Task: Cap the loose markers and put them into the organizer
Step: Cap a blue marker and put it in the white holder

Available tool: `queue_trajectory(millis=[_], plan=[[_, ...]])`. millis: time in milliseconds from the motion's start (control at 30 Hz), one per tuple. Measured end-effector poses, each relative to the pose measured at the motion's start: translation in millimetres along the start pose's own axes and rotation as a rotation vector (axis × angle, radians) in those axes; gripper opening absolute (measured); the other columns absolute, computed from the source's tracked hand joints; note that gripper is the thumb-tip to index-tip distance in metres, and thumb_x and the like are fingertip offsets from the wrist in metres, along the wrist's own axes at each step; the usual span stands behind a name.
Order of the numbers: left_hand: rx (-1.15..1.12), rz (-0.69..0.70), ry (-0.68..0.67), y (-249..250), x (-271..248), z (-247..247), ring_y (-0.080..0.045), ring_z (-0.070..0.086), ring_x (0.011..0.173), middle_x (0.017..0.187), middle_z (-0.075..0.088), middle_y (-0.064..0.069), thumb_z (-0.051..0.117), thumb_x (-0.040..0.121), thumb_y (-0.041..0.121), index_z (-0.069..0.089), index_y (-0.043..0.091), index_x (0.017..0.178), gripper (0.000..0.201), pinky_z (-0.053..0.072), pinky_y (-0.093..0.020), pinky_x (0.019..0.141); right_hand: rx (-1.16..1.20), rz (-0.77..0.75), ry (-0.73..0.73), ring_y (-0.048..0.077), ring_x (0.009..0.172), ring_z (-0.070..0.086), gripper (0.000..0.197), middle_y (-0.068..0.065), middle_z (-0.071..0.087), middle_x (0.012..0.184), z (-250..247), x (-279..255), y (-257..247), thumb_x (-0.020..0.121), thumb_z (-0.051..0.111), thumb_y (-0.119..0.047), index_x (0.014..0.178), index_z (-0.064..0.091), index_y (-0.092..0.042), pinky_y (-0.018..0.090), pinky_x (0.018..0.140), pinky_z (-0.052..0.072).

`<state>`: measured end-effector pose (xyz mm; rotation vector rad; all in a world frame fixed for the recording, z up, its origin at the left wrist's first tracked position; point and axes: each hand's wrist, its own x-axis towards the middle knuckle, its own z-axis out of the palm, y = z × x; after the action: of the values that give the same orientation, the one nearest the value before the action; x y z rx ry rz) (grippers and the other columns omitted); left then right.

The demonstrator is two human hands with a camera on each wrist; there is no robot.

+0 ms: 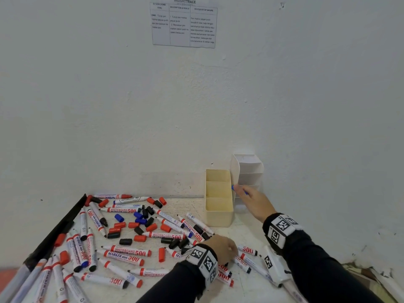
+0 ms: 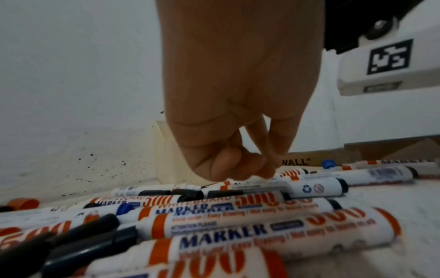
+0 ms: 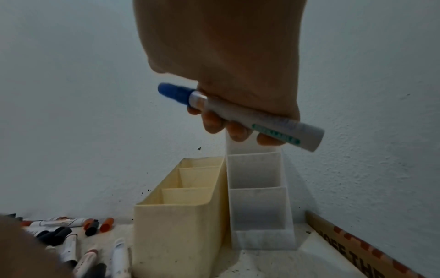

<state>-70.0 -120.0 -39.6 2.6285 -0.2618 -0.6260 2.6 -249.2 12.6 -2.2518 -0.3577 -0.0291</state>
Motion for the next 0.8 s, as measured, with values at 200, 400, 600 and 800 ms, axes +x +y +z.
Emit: queue_trajectory(millis=[200,400,600,800], plan=[[0.108,-0.014,0.033,-0.2,2.8,4.5,-0.017,0.055,0.092,0.129,0.051,-0.006,0.045,0.093,0.016,0.058,0.023,0.122,0.032,0.048,-0.031,0.091,0.264,0.054,0.253,0.015,0.050,0.026,0.050,-0.001,0.028,0.052,0.6,8.3,-6.6,0.088,0.052,-0.042,0.049,0.028,-0.020,0.028,0.054,0.023],[0.115,-0.017,0.088,-9.7,11.4,5.3,-0.021,0.053,0.098,0.123,0.051,-0.009,0.050,0.092,0.016,0.054,0.011,0.116,0.025,0.045,-0.034,0.096,0.369,-0.126,0.451,0.016,0.067,0.043,0.024,0.005,0.044,0.075,-16.7,28.1,-24.7,0.098,0.036,-0.027,0.076,0.042,-0.017,0.026,0.065,0.038],[0.236,0.006,0.075,-14.1,13.8,5.8,-0.027,0.055,0.107,0.117,0.056,-0.011,0.048,0.093,0.020,0.058,0.009,0.113,0.025,0.047,-0.038,0.094,0.254,-0.285,0.597,0.013,0.093,0.047,0.006,-0.003,0.050,0.094,-40.8,45.9,-28.7,0.092,0.052,-0.016,0.097,0.056,-0.015,0.006,0.074,0.034],[0.374,0.085,0.032,-22.3,13.4,5.1,-0.023,0.056,0.105,0.116,0.061,-0.002,0.054,0.088,0.032,0.062,0.022,0.113,0.028,0.045,-0.039,0.092,0.245,-0.319,0.675,0.013,0.084,0.051,0.015,0.001,0.057,0.096,-33.8,54.3,-27.8,0.089,0.057,-0.014,0.102,0.061,-0.006,0.006,0.068,0.042]])
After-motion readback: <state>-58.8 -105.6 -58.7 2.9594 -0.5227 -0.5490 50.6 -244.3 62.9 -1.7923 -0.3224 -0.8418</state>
